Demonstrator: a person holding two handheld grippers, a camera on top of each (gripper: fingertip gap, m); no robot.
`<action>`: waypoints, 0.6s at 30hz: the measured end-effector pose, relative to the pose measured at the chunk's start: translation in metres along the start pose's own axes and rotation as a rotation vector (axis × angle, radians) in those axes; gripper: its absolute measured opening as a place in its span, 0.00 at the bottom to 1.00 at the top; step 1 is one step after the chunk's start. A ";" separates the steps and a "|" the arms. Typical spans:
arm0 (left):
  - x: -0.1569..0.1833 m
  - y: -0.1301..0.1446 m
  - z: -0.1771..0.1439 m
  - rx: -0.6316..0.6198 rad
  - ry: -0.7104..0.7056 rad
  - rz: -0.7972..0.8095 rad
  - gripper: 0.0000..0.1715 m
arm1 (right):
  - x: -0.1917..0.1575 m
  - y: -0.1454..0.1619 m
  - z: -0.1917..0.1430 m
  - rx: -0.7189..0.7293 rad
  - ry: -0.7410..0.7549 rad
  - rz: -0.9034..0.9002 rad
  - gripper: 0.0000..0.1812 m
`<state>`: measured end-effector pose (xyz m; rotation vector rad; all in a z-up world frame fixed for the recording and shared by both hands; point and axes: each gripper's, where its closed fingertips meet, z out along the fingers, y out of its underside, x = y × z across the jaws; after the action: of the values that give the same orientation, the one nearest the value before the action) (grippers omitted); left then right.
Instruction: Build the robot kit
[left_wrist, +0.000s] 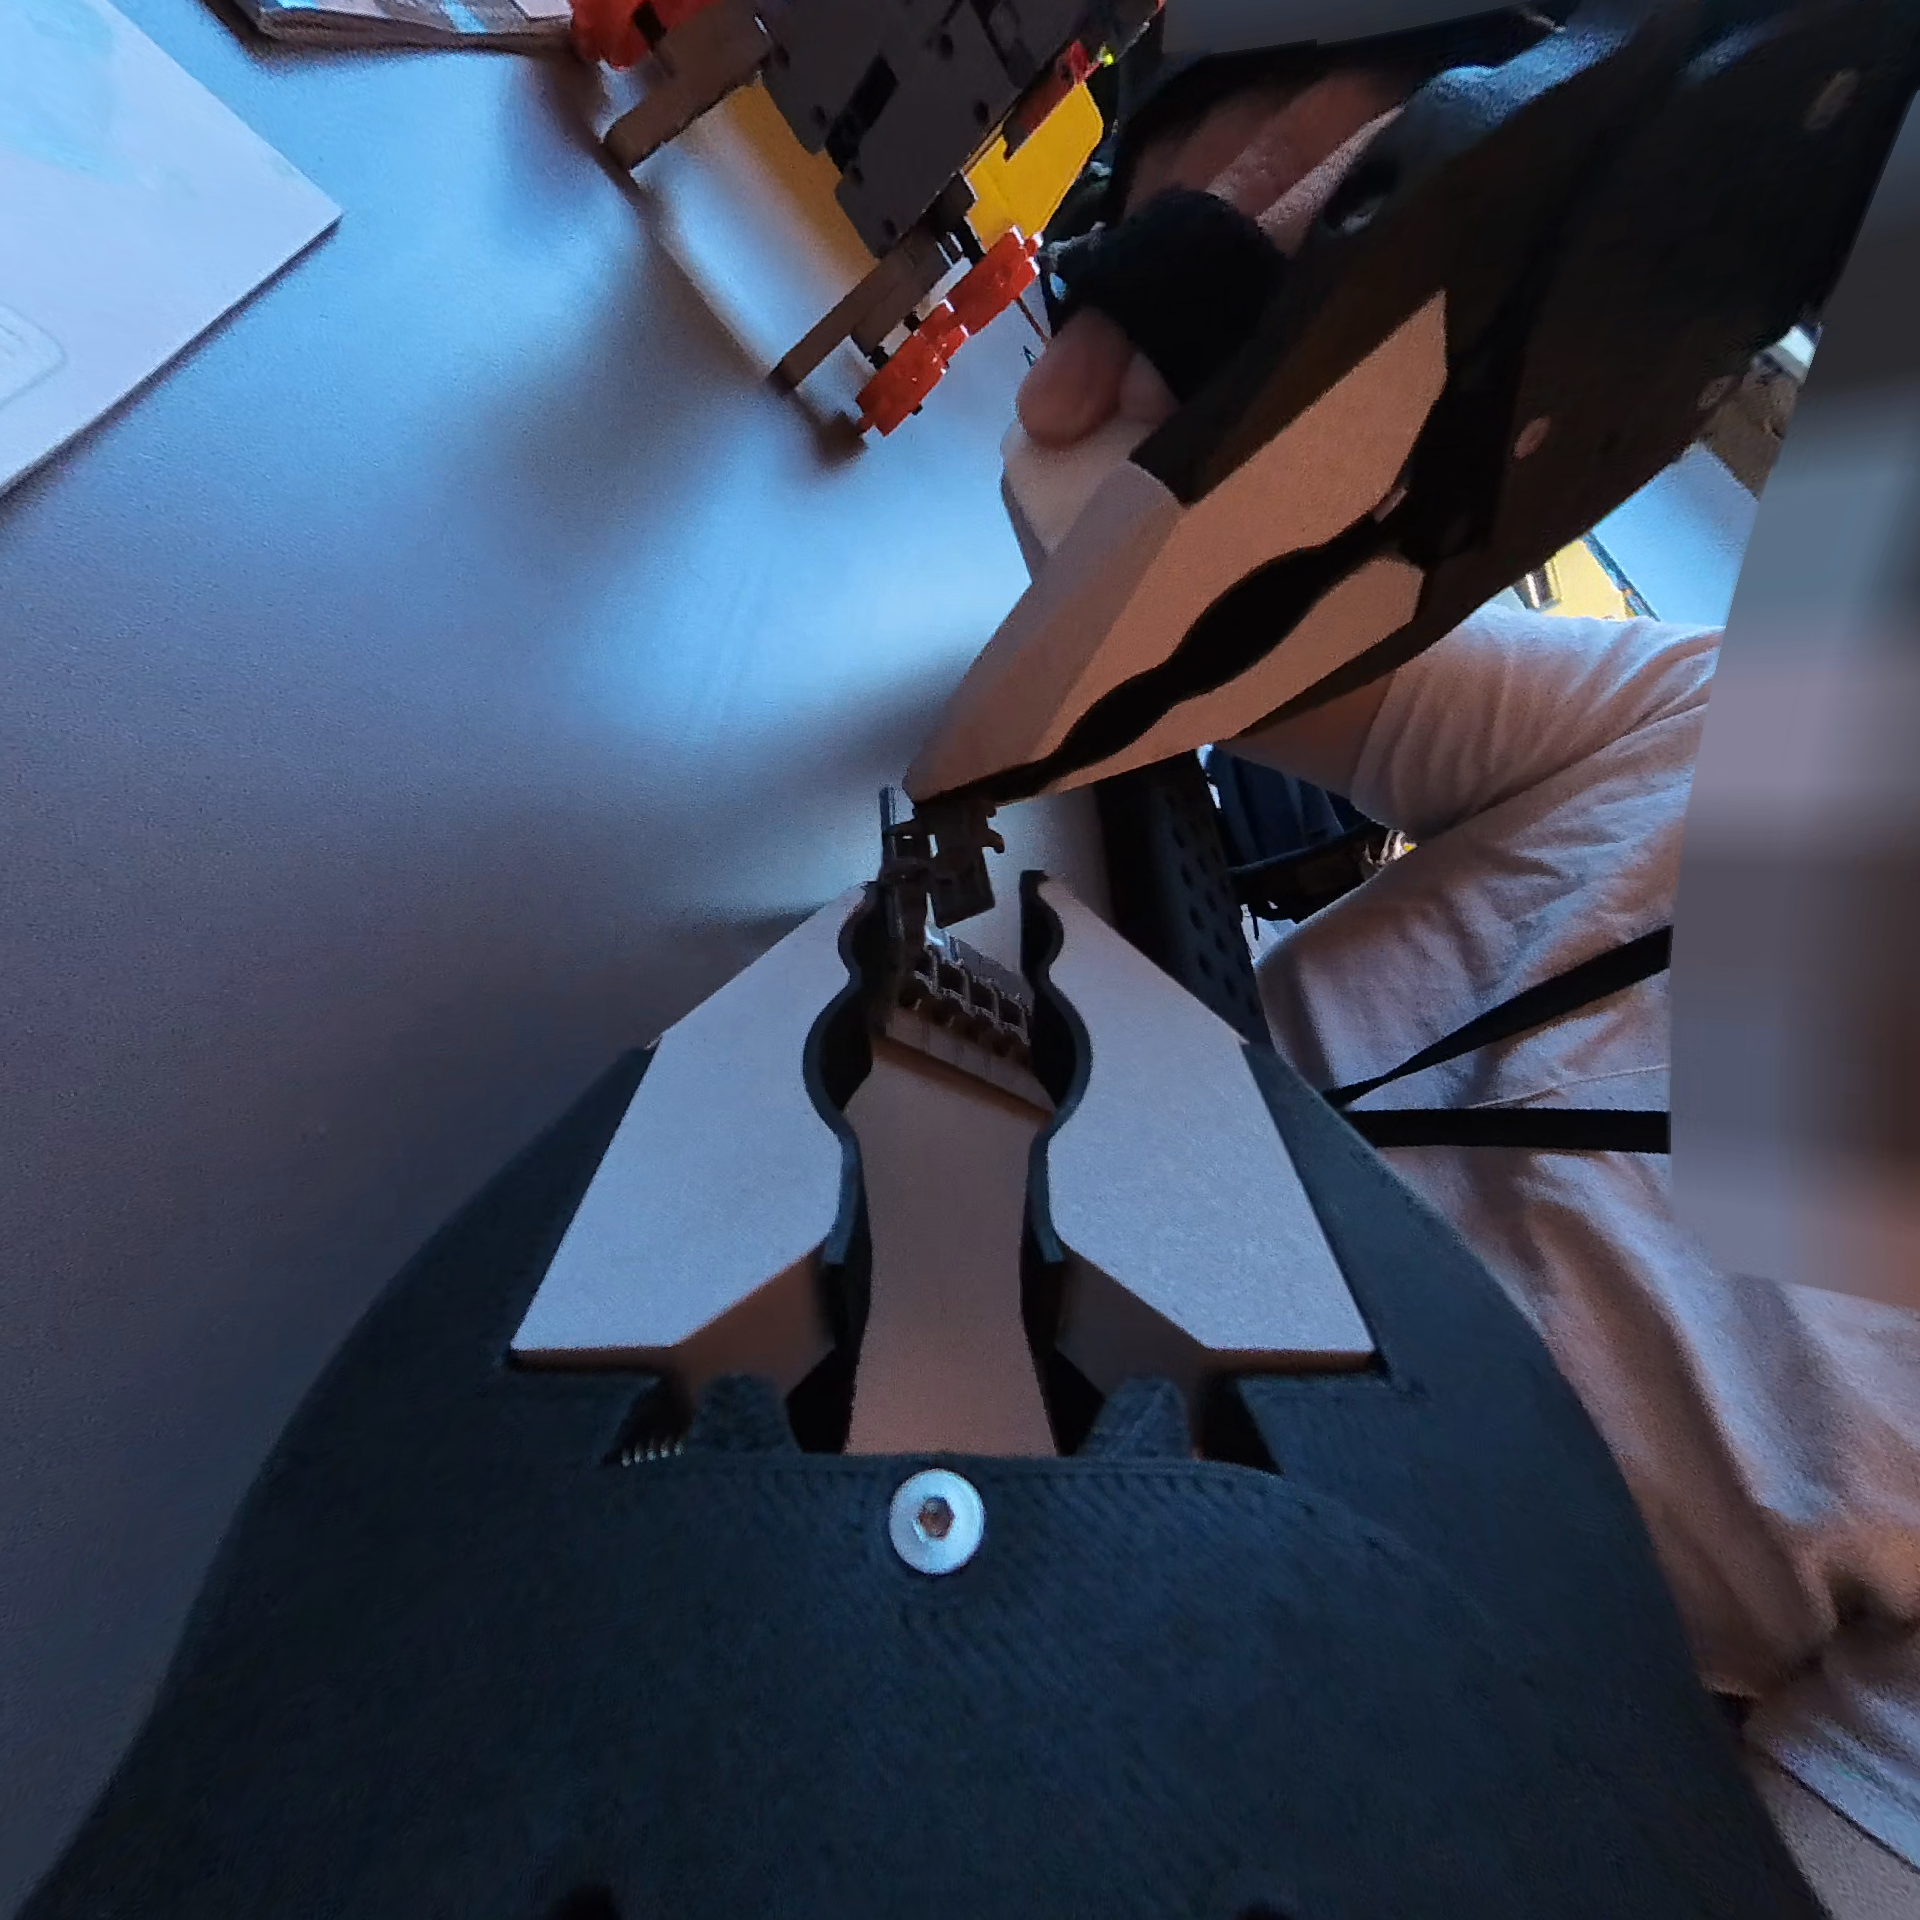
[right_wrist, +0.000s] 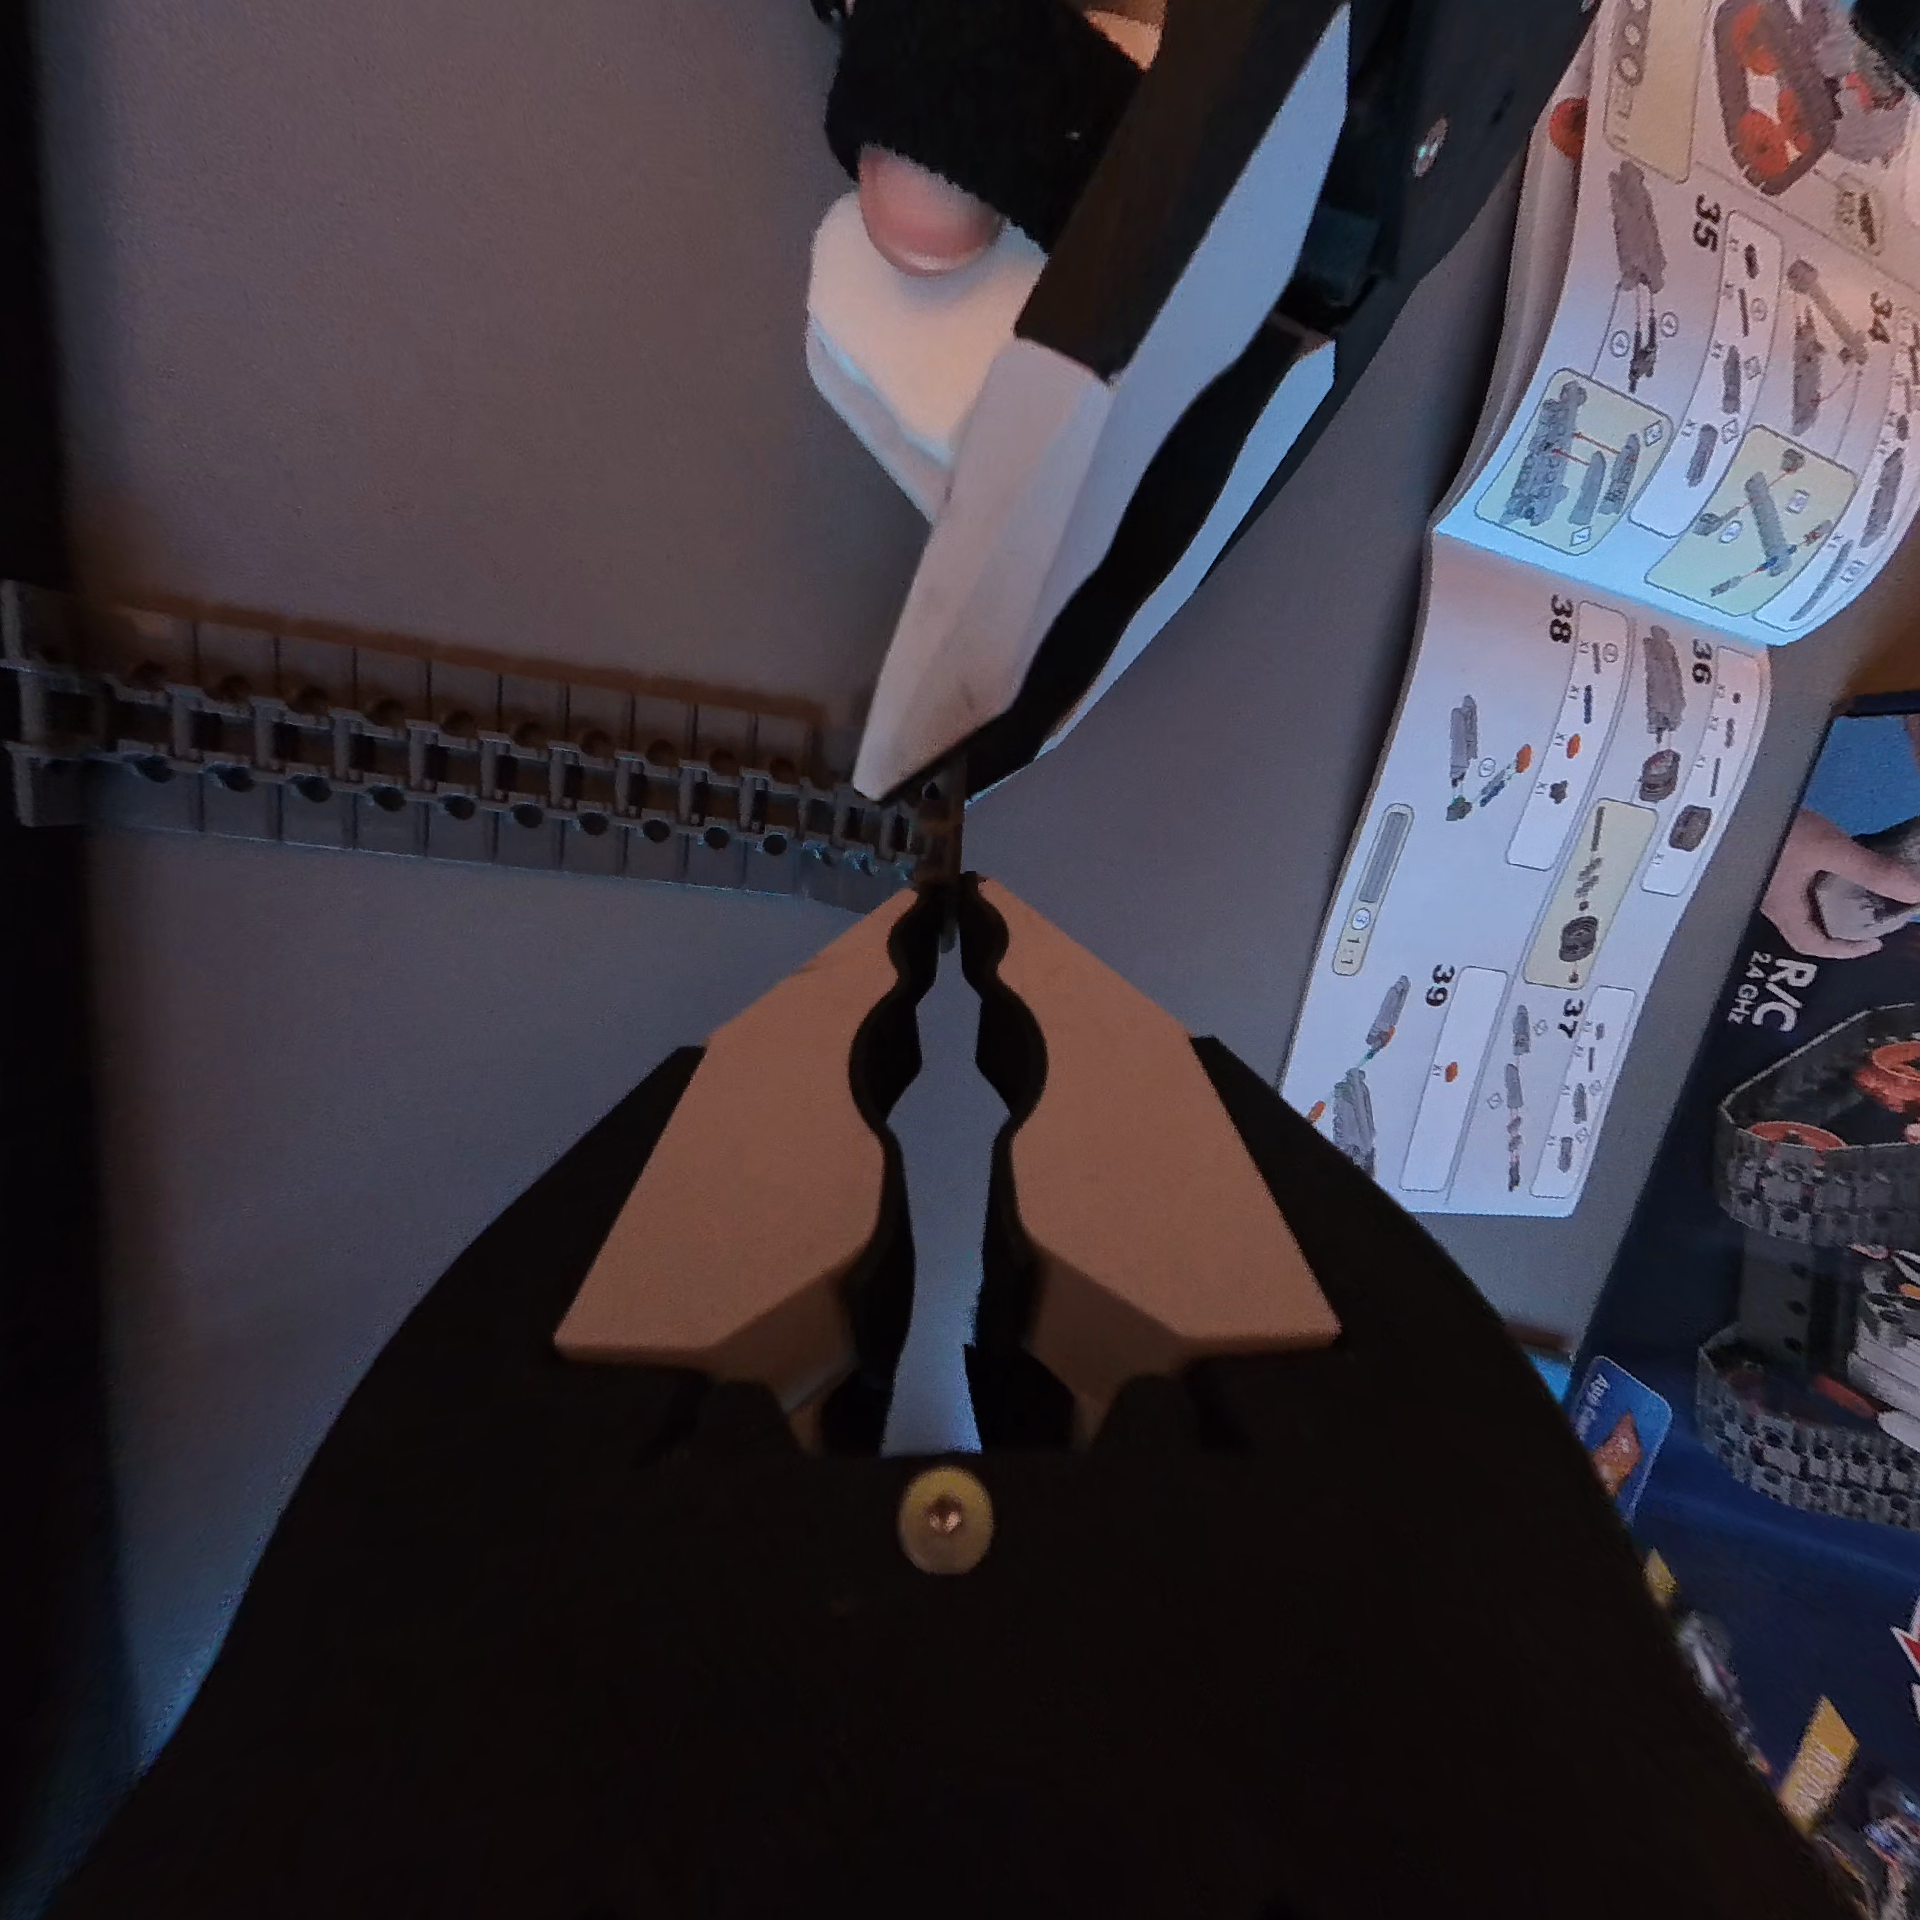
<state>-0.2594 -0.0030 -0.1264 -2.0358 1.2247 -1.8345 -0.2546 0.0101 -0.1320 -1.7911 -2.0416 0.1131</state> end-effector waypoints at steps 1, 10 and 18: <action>-0.002 0.000 0.000 0.000 -0.016 -0.001 0.11 | 0.000 0.000 0.000 -0.004 0.006 -0.008 0.01; -0.007 0.000 0.002 0.005 -0.110 0.066 0.06 | 0.001 0.003 0.003 0.004 -0.003 0.042 0.04; -0.006 0.000 0.002 0.001 -0.129 0.102 0.06 | -0.004 0.002 0.001 0.192 -0.138 0.194 0.05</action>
<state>-0.2573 0.0000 -0.1321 -2.0157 1.2663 -1.6310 -0.2530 0.0070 -0.1350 -1.8984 -1.8695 0.4853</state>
